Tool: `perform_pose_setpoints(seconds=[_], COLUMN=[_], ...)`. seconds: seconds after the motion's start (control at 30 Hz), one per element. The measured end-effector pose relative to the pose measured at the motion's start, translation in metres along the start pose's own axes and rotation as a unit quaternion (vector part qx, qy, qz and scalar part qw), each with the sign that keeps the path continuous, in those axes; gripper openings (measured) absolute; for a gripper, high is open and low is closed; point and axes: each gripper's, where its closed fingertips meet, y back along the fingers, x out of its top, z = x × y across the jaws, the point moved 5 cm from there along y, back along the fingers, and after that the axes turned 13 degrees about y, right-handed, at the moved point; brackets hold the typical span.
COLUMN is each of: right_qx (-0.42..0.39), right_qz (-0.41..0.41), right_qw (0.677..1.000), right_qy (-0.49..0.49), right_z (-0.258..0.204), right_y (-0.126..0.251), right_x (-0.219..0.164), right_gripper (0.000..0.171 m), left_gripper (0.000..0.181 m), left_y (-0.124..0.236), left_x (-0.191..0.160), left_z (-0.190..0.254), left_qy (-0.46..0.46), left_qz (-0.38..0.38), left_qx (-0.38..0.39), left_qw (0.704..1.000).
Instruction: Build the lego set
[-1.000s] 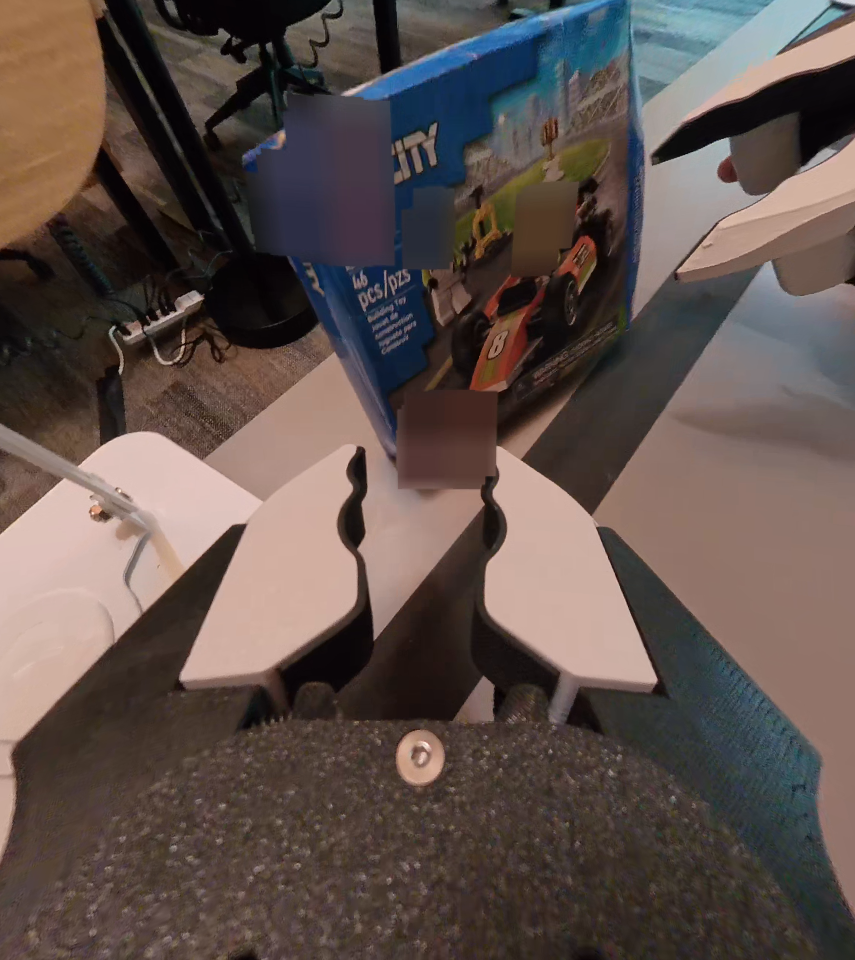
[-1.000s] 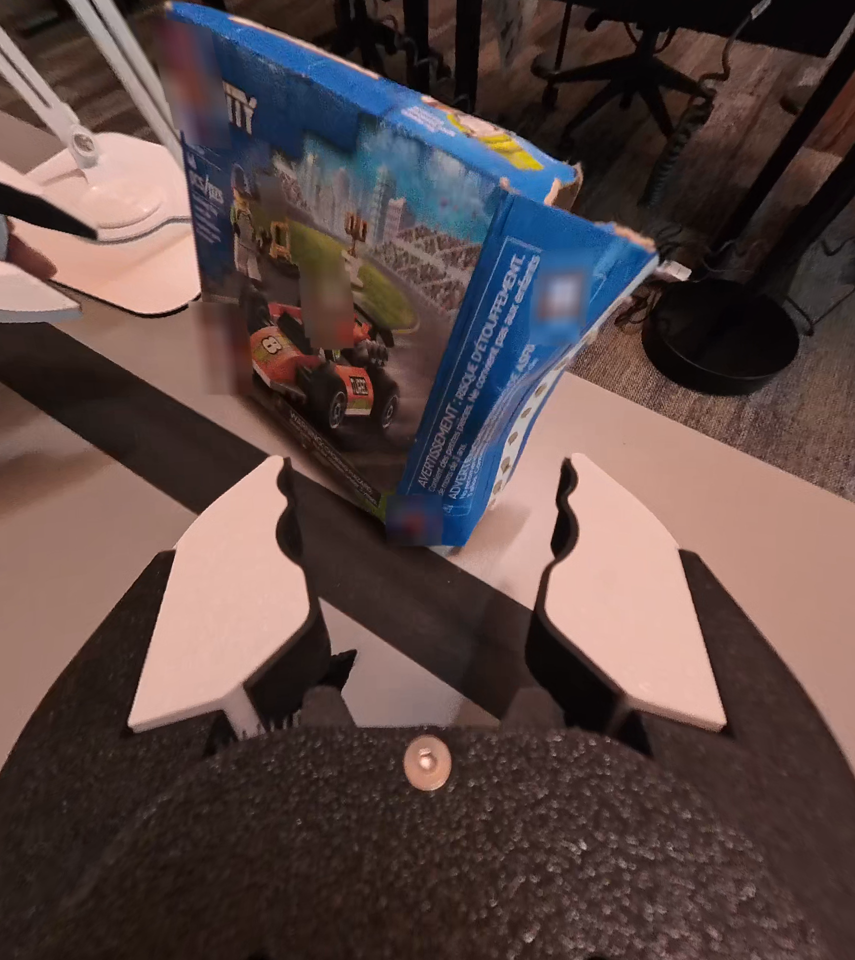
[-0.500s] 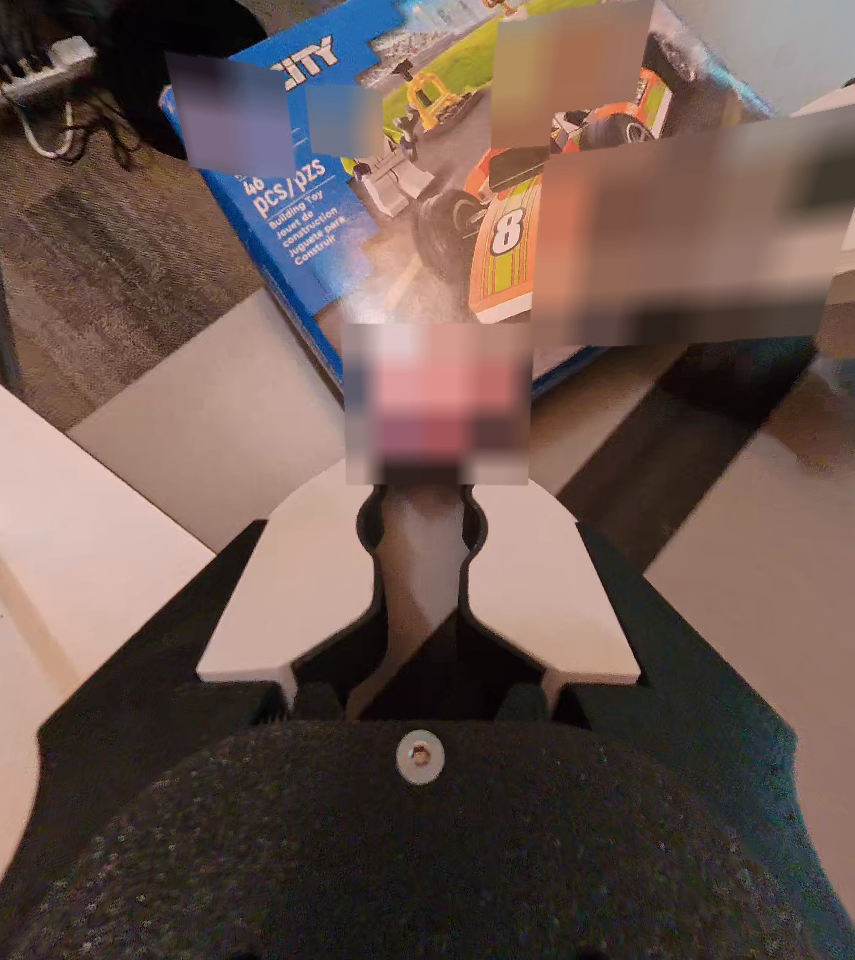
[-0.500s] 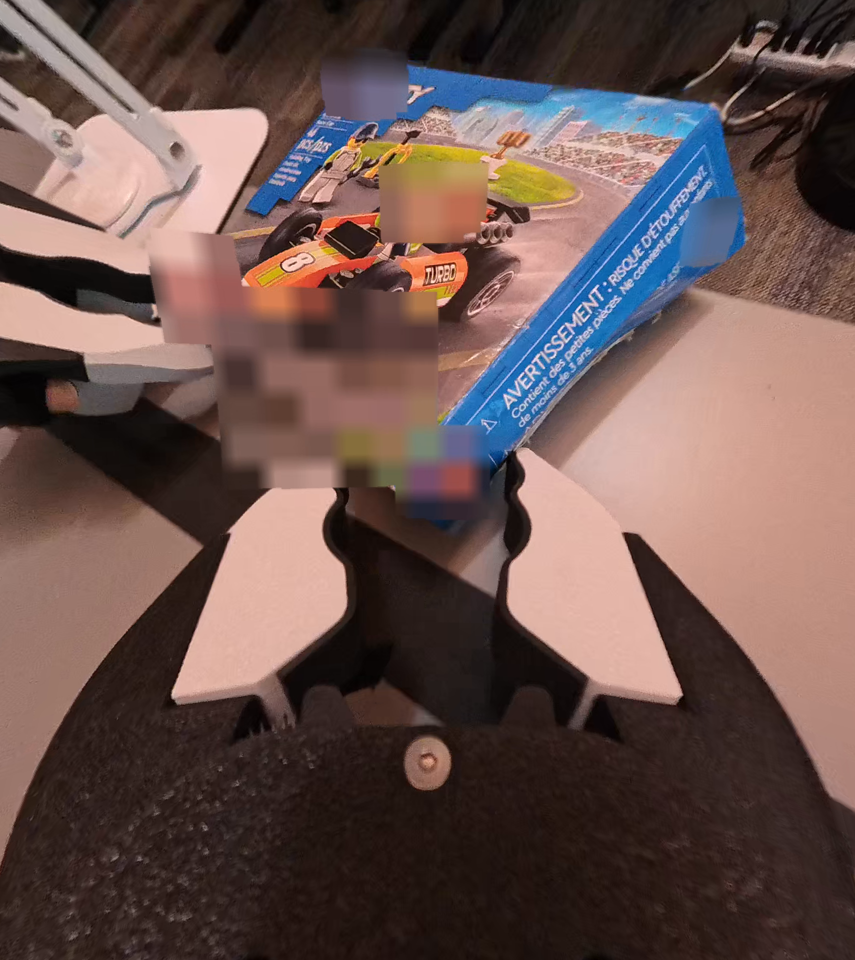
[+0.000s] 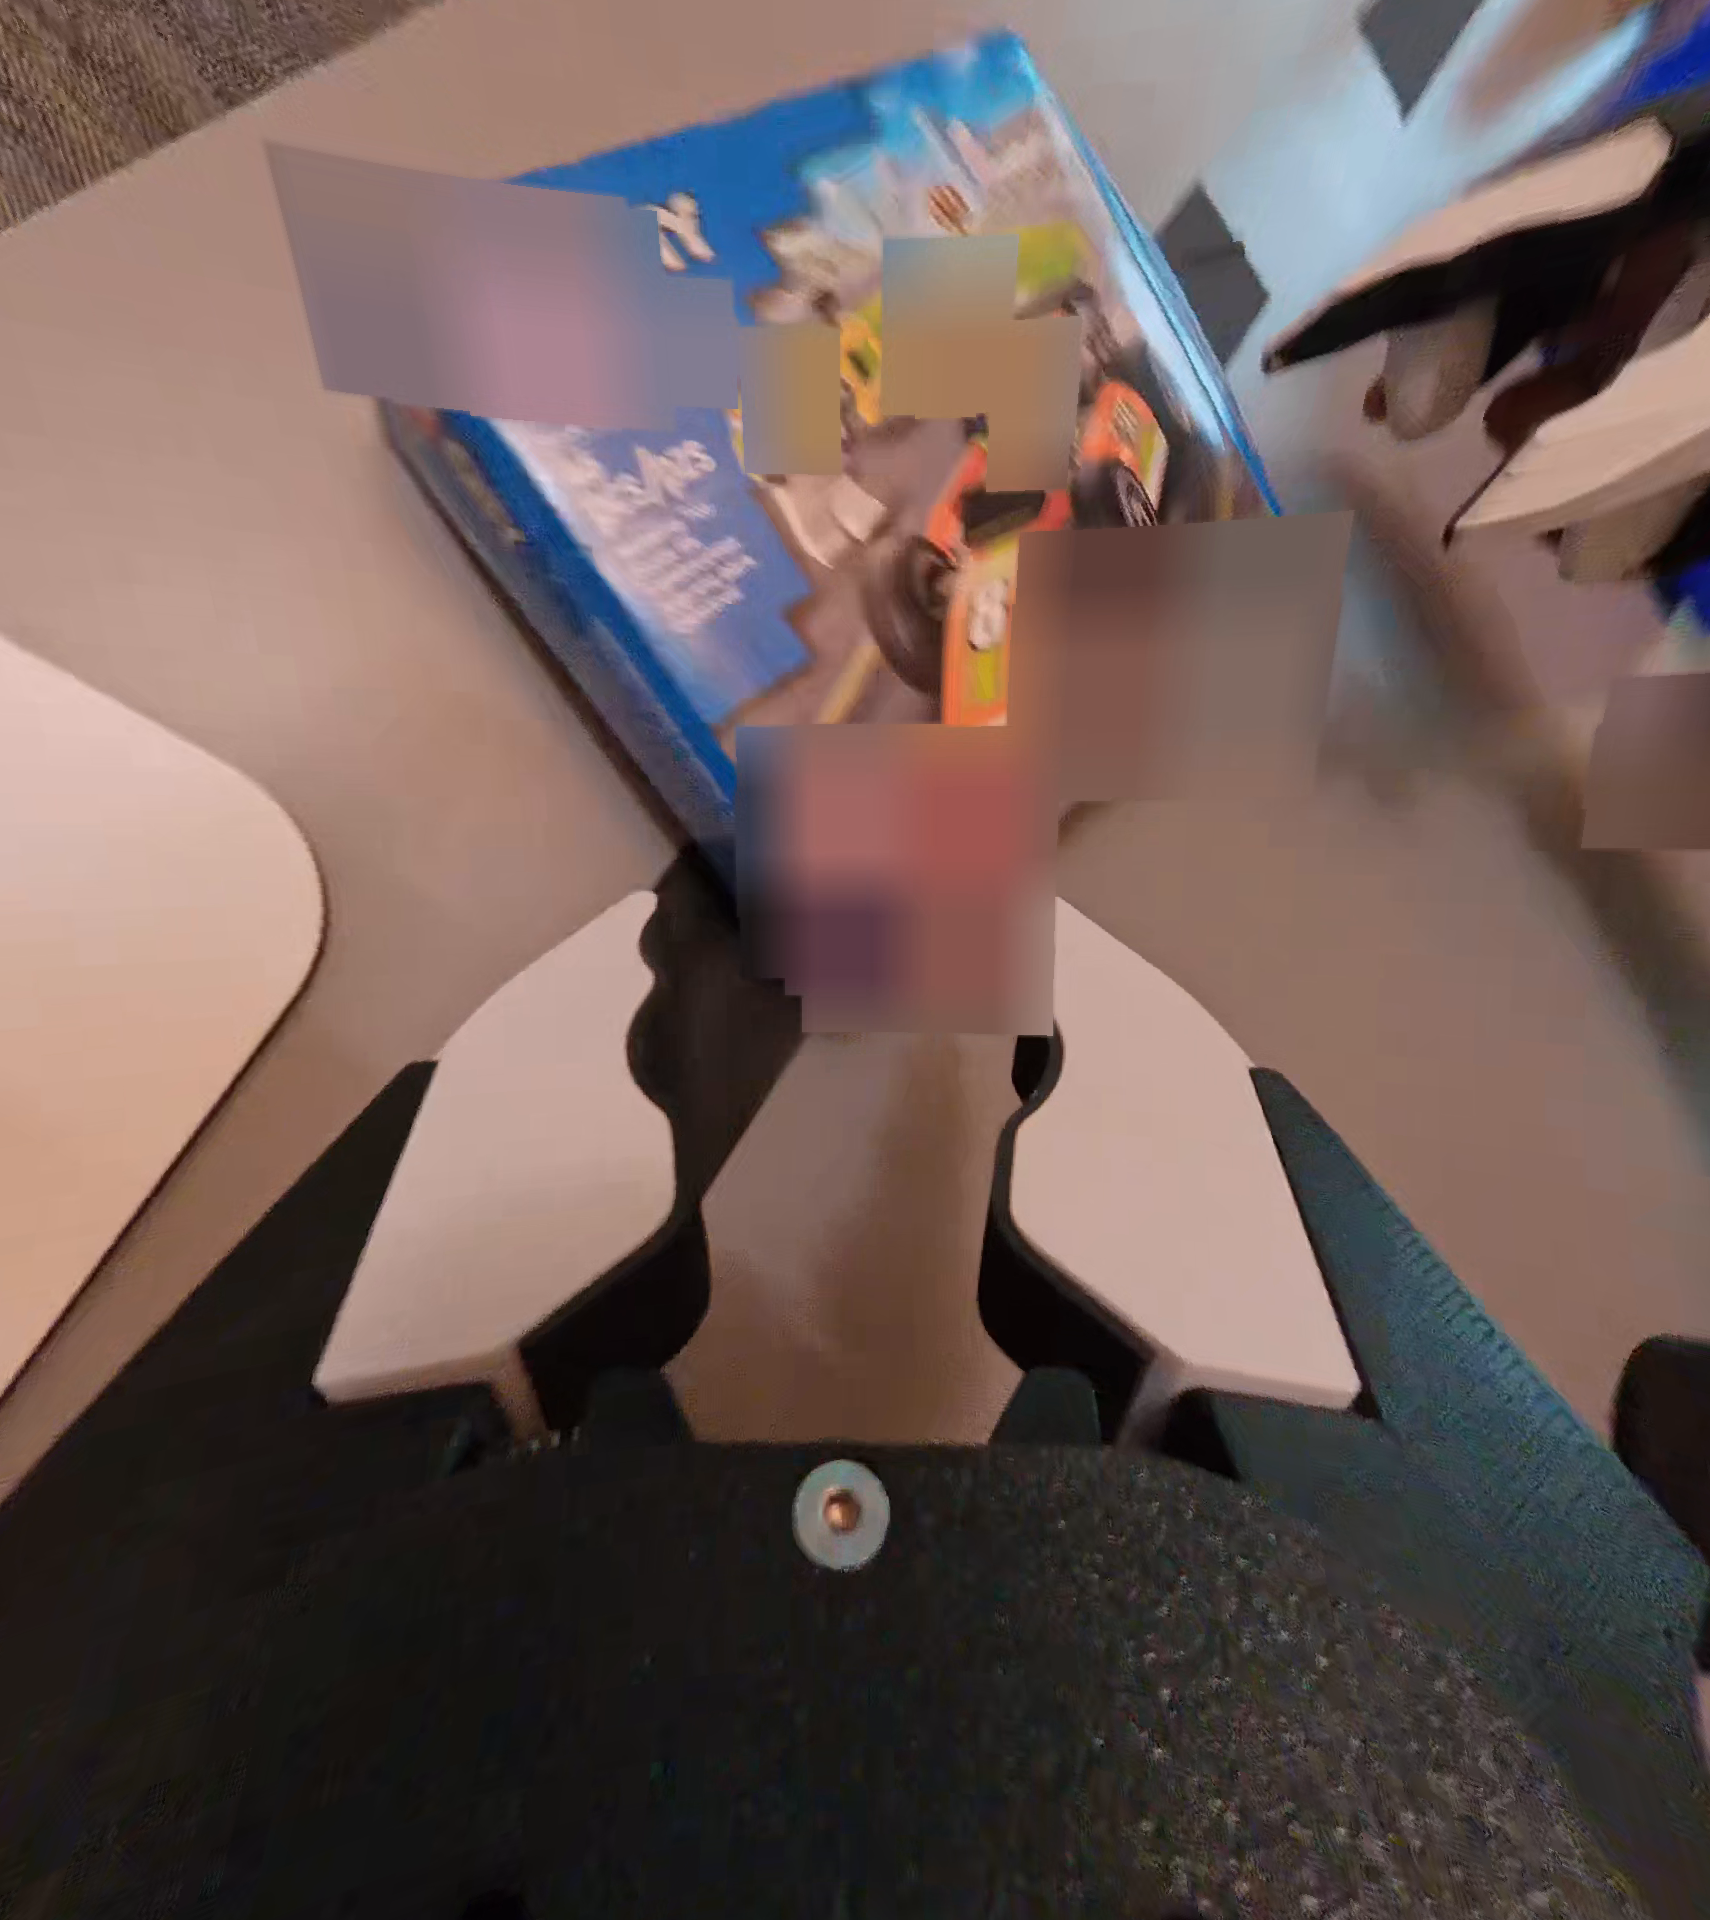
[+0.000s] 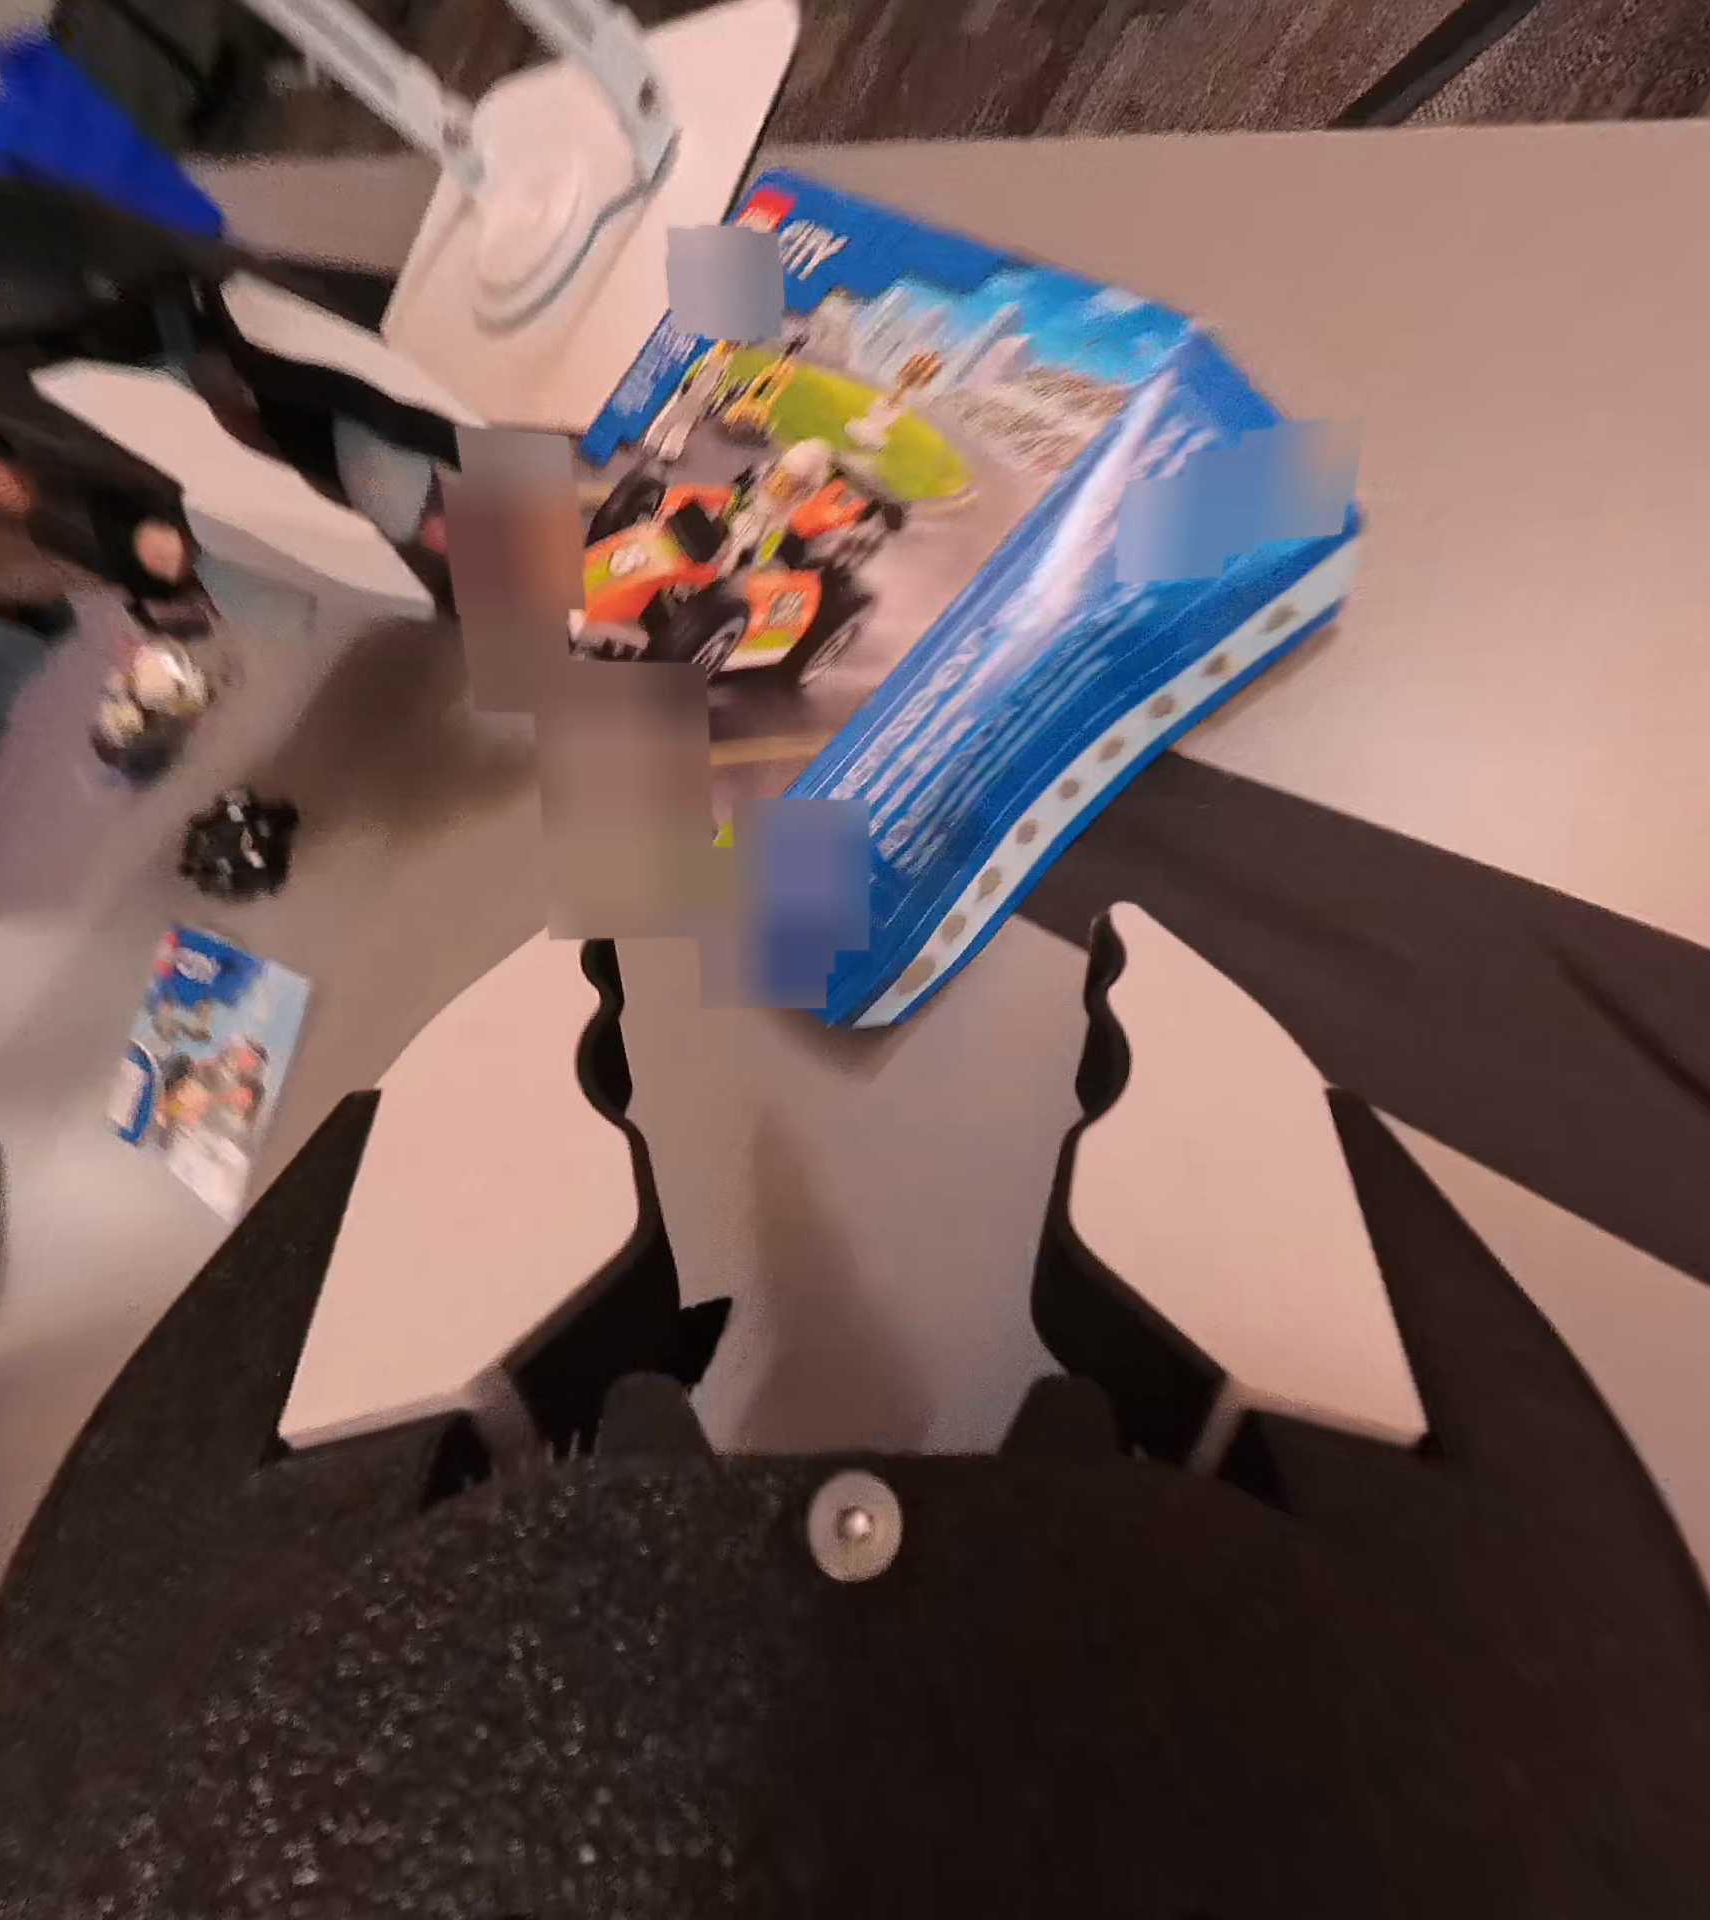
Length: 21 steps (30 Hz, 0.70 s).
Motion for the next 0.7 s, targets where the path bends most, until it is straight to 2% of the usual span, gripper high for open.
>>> perform_pose_setpoints(seconds=[0.1,0.17,0.23,0.27,0.37,0.47,0.57,0.63,0.7], right_qx=[0.017,0.022,0.035,0.027,-0.003,-0.038,-0.099,-0.152,-0.196], right_qz=[0.008,-0.001,-0.005,-0.008,-0.010,0.062,0.092,0.108,0.090], right_qw=[0.998,0.997,0.996,0.998,1.000,0.989,0.967,0.939,0.917], right_qy=[-0.062,-0.080,-0.080,-0.065,0.023,0.126,0.215,0.288,0.335], right_z=[0.018,0.026,0.025,0.023,0.020,0.009,-0.004,-0.013,-0.016], right_y=[-0.013,-0.031,-0.047,-0.052,-0.047,-0.024,-0.006,0.003,0.005], right_x=[0.009,0.012,0.016,0.018,0.025,0.040,0.050,0.054,0.047], right_gripper=[0.090,0.086,0.072,0.076,0.071,0.055,0.052,0.052,0.052], left_gripper=[0.072,0.072,0.053,0.051,0.051,0.049,0.047,0.047,0.046], left_y=[-0.014,-0.028,-0.036,-0.038,-0.035,-0.029,-0.031,-0.034,-0.036], left_x=[0.010,0.012,0.015,0.016,0.015,0.016,0.019,0.022,0.027], left_z=[-0.012,-0.015,-0.004,-0.001,0.005,0.010,0.017,0.021,0.022], left_qy=[0.063,0.077,0.089,0.082,0.013,-0.077,-0.151,-0.188,-0.218], left_qz=[0.010,0.003,0.013,0.022,0.036,0.070,0.113,0.150,0.189], left_qx=[-0.011,-0.010,-0.048,-0.039,-0.014,0.014,0.043,0.064,0.094], left_qw=[0.998,0.997,0.995,0.996,0.999,0.994,0.981,0.968,0.953])
